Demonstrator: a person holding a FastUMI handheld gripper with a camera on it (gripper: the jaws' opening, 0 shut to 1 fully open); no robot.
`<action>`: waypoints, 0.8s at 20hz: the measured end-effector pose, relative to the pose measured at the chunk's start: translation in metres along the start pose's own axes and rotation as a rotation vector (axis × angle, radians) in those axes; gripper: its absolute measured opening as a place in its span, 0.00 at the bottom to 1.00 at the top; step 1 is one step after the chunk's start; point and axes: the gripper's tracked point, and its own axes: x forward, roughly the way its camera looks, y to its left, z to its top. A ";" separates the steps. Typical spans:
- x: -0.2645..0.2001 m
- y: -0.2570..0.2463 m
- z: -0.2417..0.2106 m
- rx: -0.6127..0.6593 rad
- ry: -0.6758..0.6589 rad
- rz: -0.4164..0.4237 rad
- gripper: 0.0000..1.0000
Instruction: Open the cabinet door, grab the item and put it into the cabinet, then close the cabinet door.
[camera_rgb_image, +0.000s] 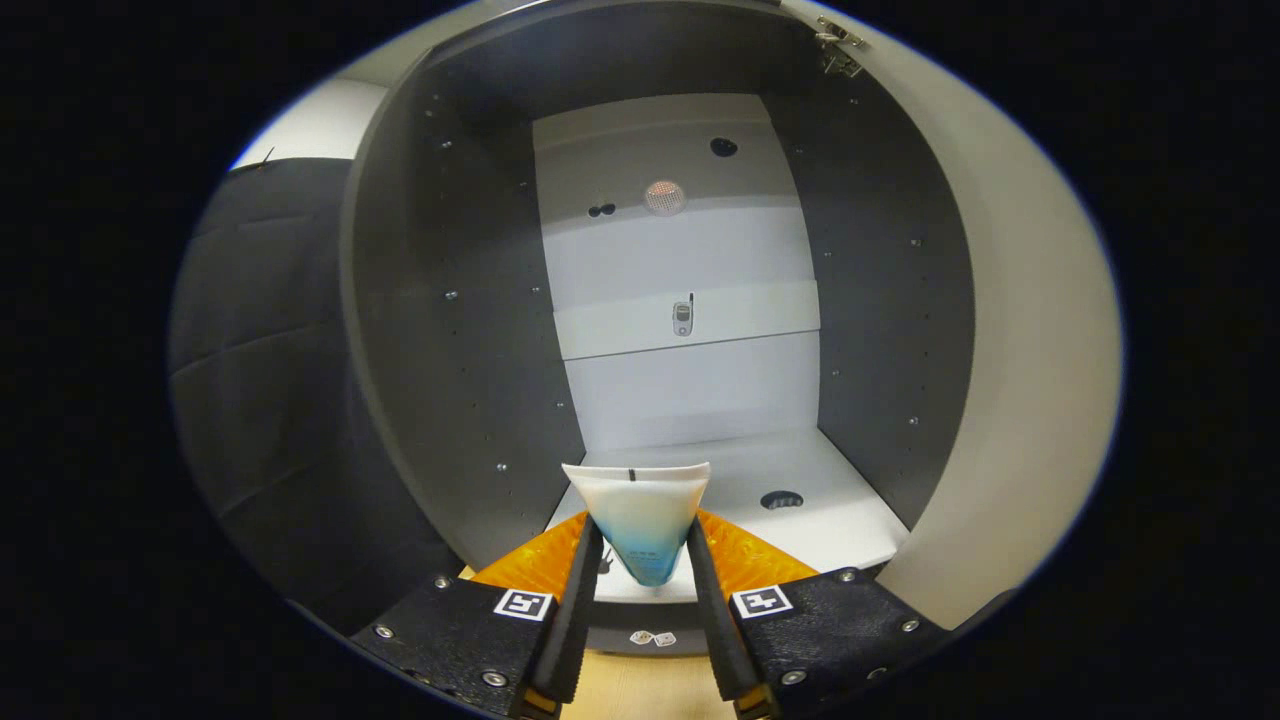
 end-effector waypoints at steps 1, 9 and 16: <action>0.011 -0.003 0.002 0.007 0.002 -0.004 0.51; 0.065 -0.014 -0.016 -0.026 0.102 -0.046 0.52; 0.086 -0.025 -0.035 -0.110 0.175 -0.109 0.55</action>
